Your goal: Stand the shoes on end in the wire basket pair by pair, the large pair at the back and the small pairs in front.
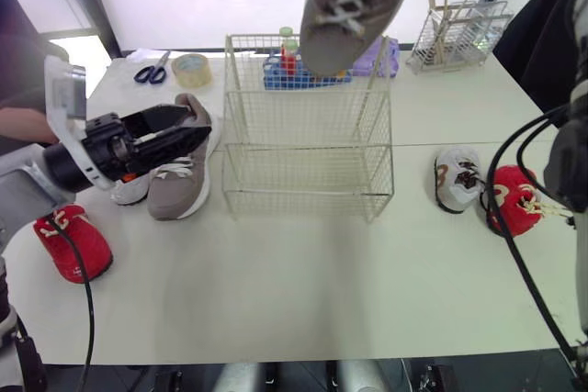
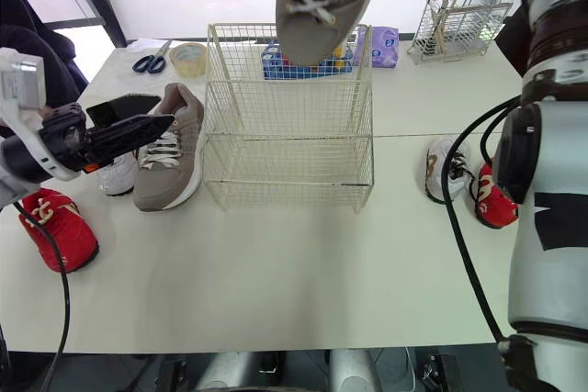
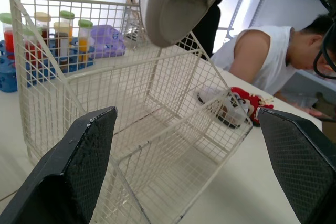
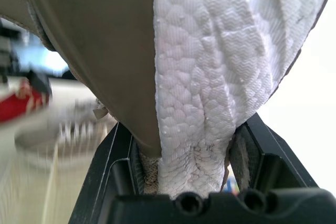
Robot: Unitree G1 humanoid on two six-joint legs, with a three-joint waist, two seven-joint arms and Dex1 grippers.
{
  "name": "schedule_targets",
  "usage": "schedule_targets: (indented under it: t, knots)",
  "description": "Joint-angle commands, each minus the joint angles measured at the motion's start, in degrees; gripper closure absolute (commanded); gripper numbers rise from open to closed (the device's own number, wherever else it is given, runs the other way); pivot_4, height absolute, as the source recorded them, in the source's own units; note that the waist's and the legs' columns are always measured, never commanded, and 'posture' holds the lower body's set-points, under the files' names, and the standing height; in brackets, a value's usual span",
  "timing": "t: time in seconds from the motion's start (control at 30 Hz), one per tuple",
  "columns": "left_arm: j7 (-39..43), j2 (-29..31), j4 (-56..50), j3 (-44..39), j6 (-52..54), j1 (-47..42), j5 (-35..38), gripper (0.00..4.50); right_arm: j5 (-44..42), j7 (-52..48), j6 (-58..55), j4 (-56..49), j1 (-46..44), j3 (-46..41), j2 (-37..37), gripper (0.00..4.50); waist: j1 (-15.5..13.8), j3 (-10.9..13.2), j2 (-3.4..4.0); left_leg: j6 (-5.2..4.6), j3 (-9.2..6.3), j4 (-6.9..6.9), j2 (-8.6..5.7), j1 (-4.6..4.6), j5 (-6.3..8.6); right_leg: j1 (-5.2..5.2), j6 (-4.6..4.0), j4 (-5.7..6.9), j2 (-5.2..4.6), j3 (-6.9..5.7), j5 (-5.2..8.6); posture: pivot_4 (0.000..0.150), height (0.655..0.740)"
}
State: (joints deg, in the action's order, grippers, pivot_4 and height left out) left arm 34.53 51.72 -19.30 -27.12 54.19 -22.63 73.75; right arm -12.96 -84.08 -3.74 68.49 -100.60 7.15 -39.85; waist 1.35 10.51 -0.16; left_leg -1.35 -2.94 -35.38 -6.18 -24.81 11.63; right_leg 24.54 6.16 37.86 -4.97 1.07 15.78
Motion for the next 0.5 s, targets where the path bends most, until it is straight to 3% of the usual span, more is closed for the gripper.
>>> schedule_targets:
  t: [0.03, 0.23, 0.5]
  knots:
    - [-0.56, 0.35, -2.08, -3.33, -1.74, 0.36, 0.6, 0.09, 4.49, -2.63, 6.46, 2.14, -2.98, -0.17, 0.12, 2.75, -0.11, 0.02, 0.02, 0.03, -0.01, 0.02, 0.0, 0.0, -0.02, 0.01, 0.0, 0.01, 0.0, 0.0, 0.0, 0.15, 0.74]
    - [-1.94, -0.07, -3.93, -4.19, -2.42, 1.68, 1.22, 0.09, 11.4, -4.29, 13.49, 4.47, -1.47, 1.61, 2.71, 2.75, -0.15, 0.02, 0.02, 0.13, -0.02, 0.07, 0.0, 0.0, -0.06, 0.03, 0.0, 0.01, 0.01, -0.01, 0.0, 0.15, 0.74]
    - [-3.69, -0.52, -5.4, -4.17, -3.1, 2.05, 2.01, 0.09, 17.48, -3.36, 14.15, 6.47, 1.57, 2.2, 3.8, 2.75, -0.5, 0.01, 0.0, 0.22, -0.09, 0.0, -0.03, 0.01, -0.07, -0.06, 0.0, 0.02, 0.02, -0.04, 0.0, 0.15, 0.74]
